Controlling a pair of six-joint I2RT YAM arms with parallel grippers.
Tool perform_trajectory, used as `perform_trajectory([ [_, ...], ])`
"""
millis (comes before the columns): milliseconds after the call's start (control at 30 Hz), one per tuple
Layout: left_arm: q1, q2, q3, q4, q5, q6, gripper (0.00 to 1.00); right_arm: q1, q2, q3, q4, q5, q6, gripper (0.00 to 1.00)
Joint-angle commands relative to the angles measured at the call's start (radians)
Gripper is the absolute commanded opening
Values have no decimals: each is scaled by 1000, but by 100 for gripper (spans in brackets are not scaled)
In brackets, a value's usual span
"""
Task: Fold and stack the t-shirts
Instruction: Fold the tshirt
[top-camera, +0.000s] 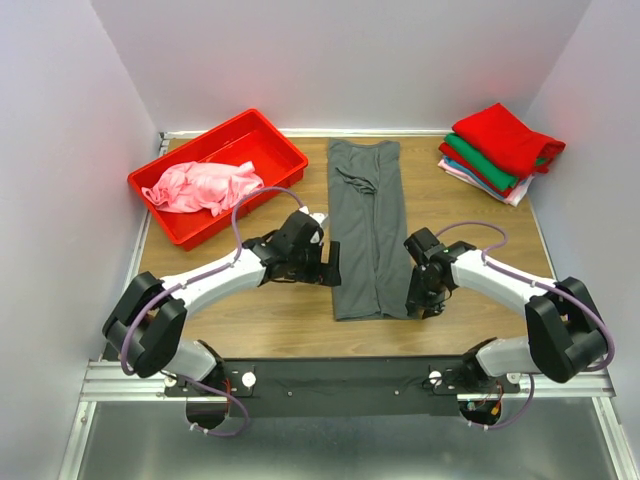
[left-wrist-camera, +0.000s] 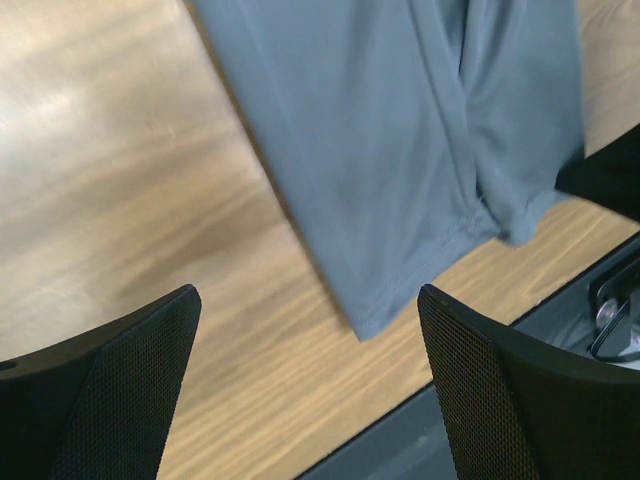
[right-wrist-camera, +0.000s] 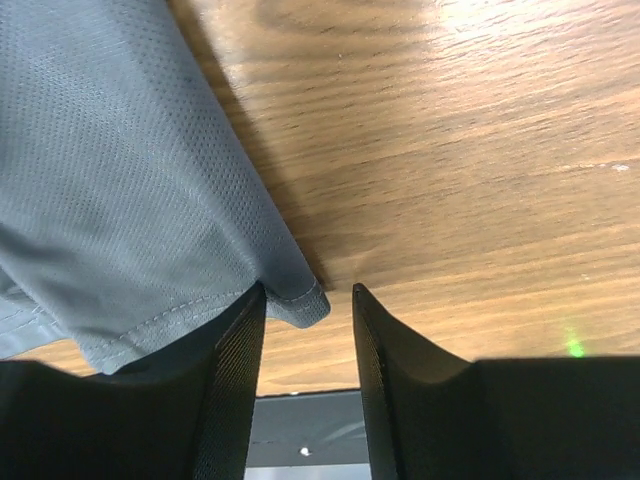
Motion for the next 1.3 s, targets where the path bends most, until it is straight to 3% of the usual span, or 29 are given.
perform_trajectory([
  [0,-33,-36,-25,11,-25,-47,97,-4,-14,-40,53,5,15,46],
  [267,-90,-21,-43,-2,-30,-93,85,-4,-1,-47,84,-27,-13,29],
  [433,-136,-6,-51,-15,-25,-118,76,-4,-10,-44,81,-27,-11,23],
  [700,-187,46,-73,10,1,-153,61,-5,-22,-44,81,-59,-14,23],
  [1200,-222,181,-56,42,3,-159,54,-4,-56,-43,79,-73,-23,23],
  [1267,-230,198,-50,41,0,-158,48,-4,-54,-40,81,-74,-26,23],
])
